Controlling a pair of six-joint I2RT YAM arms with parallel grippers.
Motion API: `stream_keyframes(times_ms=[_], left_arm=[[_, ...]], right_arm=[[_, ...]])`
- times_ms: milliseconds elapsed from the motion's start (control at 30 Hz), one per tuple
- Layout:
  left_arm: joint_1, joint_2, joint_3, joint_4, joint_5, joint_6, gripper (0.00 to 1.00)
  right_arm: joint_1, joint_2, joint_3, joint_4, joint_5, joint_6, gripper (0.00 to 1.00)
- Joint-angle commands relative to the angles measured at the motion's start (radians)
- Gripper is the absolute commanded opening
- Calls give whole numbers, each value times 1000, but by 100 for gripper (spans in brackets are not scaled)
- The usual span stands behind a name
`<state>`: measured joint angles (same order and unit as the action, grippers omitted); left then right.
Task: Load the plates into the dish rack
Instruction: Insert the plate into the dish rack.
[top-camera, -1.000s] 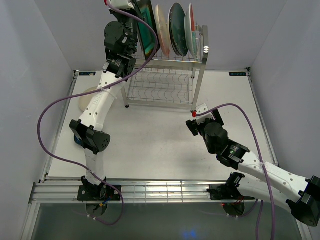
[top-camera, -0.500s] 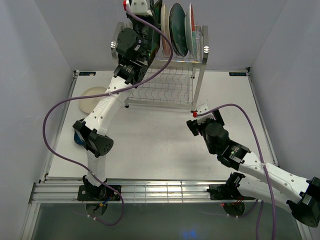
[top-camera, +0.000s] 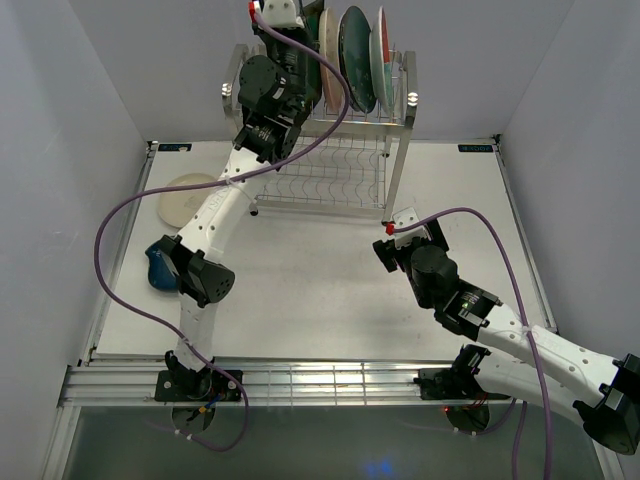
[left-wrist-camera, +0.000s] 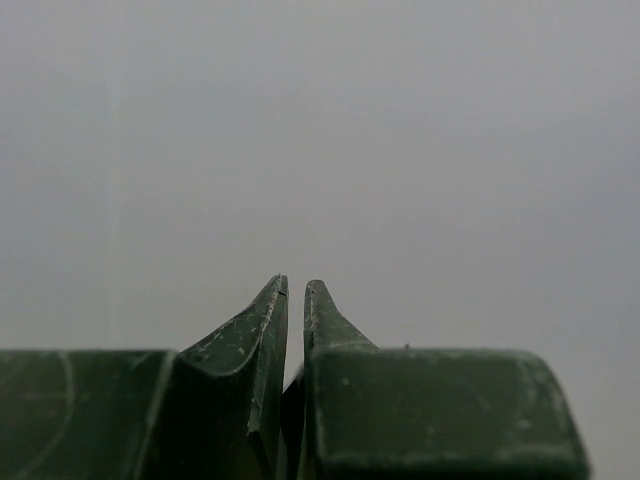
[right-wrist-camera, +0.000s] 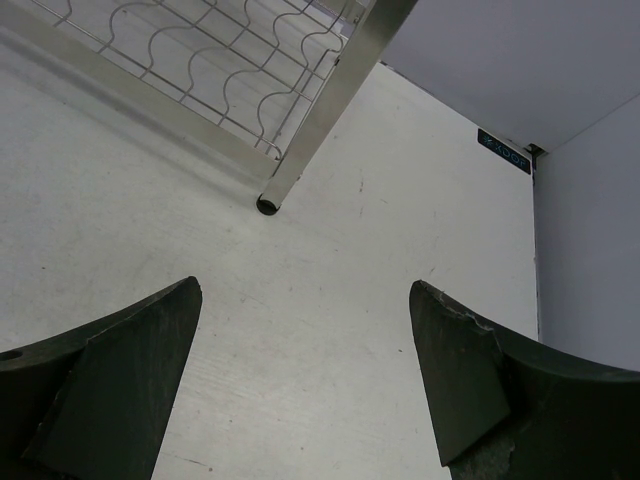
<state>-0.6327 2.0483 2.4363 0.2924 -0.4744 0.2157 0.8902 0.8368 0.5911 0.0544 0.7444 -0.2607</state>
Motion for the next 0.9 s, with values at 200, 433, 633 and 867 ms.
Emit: stream_keyframes(times_ms=[200, 433, 633, 867], left_arm=[[42, 46, 60, 16, -35, -61, 0], [54, 38, 36, 14, -9, -88, 6], [70, 38, 4, 10, 6, -110, 20], [90, 41, -39, -4, 33, -162, 20]], right_arm=[[-5, -15, 19, 28, 3, 20, 90], [-4, -19, 16, 28, 3, 20, 90], [-5, -24, 15, 25, 4, 21, 90], [-5, -27, 13, 24, 4, 21, 90]])
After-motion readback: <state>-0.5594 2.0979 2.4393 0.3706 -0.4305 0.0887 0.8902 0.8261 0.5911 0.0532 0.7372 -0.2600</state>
